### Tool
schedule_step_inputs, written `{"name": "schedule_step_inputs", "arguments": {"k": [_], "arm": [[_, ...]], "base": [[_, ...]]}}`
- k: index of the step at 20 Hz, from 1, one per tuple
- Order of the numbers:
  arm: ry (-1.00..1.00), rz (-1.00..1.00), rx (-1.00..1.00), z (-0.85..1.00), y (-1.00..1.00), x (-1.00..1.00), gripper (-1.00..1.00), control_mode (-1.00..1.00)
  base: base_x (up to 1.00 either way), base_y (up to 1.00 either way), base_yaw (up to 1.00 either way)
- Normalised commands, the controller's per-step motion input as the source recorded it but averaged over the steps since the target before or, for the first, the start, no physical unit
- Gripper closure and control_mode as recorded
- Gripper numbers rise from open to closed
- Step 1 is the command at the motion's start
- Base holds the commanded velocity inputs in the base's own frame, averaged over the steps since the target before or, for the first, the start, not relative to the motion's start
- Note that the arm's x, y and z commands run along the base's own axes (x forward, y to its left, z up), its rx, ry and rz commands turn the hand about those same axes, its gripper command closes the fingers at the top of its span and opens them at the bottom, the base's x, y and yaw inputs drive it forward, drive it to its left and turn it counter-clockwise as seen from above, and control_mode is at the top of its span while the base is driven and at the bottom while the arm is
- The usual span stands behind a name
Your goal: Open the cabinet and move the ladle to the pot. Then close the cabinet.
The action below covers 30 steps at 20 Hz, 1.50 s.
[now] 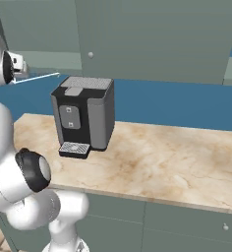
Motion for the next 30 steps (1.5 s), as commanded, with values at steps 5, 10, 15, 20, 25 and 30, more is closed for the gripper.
{"name": "schedule_step_inputs", "arguments": {"k": [5,10,15,20,25,30], "arm": [[0.01,-0.09,0.00,0.00,-0.53,-0.96,1.00,-1.00],[0.11,-0.16,0.00,0.00,-0.75,-0.49,1.00,-1.00],[0.20,-0.18,0.00,0.00,-0.65,-0.04,1.00,-1.00],[0.25,-0.19,-0.01,-0.05,-0.26,-0.15,1.00,-1.00],[0.23,-0.09,-0.05,-0.13,-0.29,-0.32,1.00,-1.00],[0.12,0.00,-0.03,-0.08,-0.01,-0.17,1.00,1.00]], "base": [[0.00,0.00,0.00],[0.00,0.00,0.00],[0.00,0.00,0.00],[0.00,0.00,0.00],[0.00,0.00,0.00],[-0.37,-0.05,-0.01]]}}
